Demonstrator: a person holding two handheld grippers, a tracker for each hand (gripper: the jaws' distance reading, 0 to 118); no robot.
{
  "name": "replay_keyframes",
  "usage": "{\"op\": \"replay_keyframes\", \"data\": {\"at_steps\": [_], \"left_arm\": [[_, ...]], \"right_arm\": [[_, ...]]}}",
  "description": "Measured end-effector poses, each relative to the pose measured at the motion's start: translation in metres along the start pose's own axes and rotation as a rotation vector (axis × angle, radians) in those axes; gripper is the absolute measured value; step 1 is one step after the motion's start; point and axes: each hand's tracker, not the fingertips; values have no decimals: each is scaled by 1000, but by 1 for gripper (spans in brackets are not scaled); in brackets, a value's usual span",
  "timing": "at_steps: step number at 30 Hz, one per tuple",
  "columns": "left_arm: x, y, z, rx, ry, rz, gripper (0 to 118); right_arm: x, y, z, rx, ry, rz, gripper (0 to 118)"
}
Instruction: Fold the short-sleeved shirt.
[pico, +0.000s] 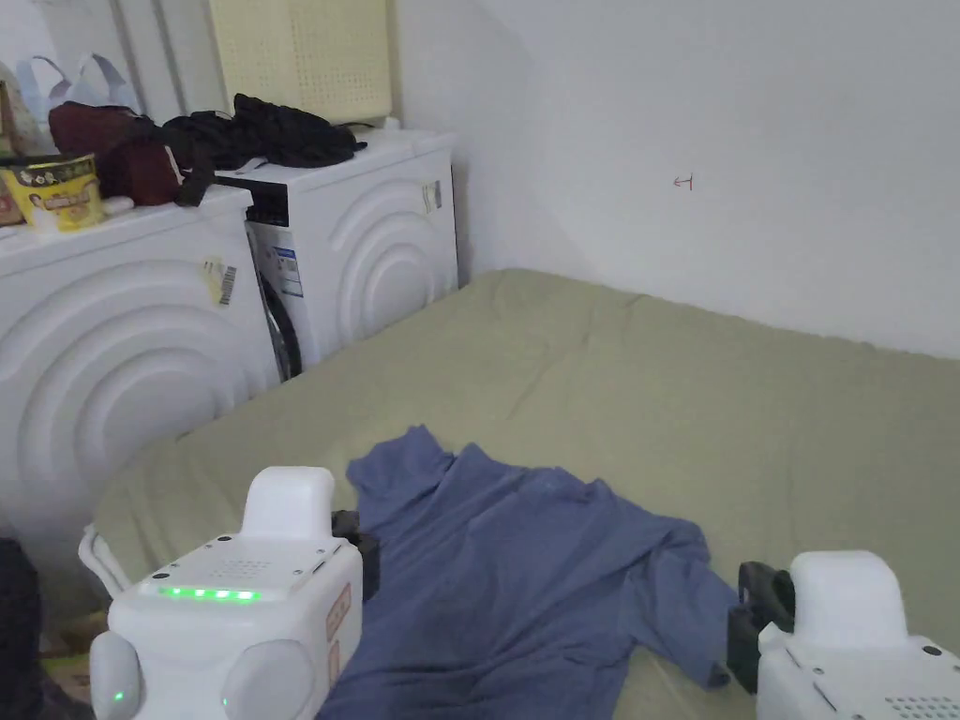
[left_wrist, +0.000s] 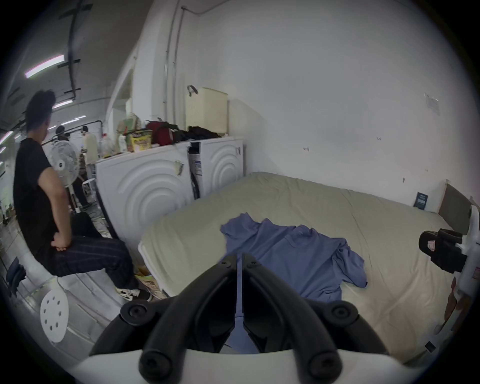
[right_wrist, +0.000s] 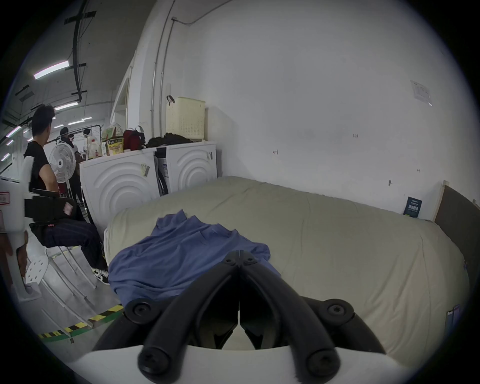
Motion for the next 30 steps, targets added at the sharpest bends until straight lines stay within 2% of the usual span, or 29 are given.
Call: {"op": "replay_keyframes", "data": {"at_steps": [4, 6, 8, 9, 11, 12, 13, 14, 16, 20, 22, 23, 24, 26, 30], "left_arm": [[24, -6, -73, -140, -105, 36, 3], [35, -10, -111, -222, -142, 3, 3], [45, -16, -149, -291, -152, -6, 10], [48, -18, -166, -328, -140, -21, 21], [50, -25, -195, -414, -165, -2, 99], [52, -31, -212, -491, -165, -2, 118], [53, -38, -217, -534, -169, 39, 114], [57, -42, -231, -520, -185, -26, 114], [55, -44, -242, -573, -119, -55, 115], [64, -60, -257, -602, -109, -108, 116], [69, -80, -266, -695, -212, -224, 118], [70, -82, -266, -670, -188, -282, 118], [69, -76, -265, -617, -190, -247, 118], [67, -68, -271, -705, -184, -181, 118], [72, -59, -272, -736, -171, -224, 115]], "right_arm": [[15, -22, -7, -61, -21, -3, 0], [20, -31, -12, -89, -30, -2, 0], [27, -40, -19, -128, -35, -9, 0], [31, -45, -23, -147, -42, -12, 0], [37, -54, -30, -163, -48, -28, 0], [40, -58, -34, -183, -52, -37, 0], [43, -63, -38, -200, -48, -47, 0], [45, -66, -41, -211, -48, -55, 0], [48, -75, -48, -234, -49, -68, 0], [48, -87, -56, -273, -40, -99, 0], [47, -91, -58, -284, -35, -106, 0], [46, -92, -57, -285, -32, -108, 0], [46, -92, -57, -286, -29, -111, 0], [44, -93, -52, -285, -23, -116, 0], [43, -92, -36, -282, -19, -107, 0]]}}
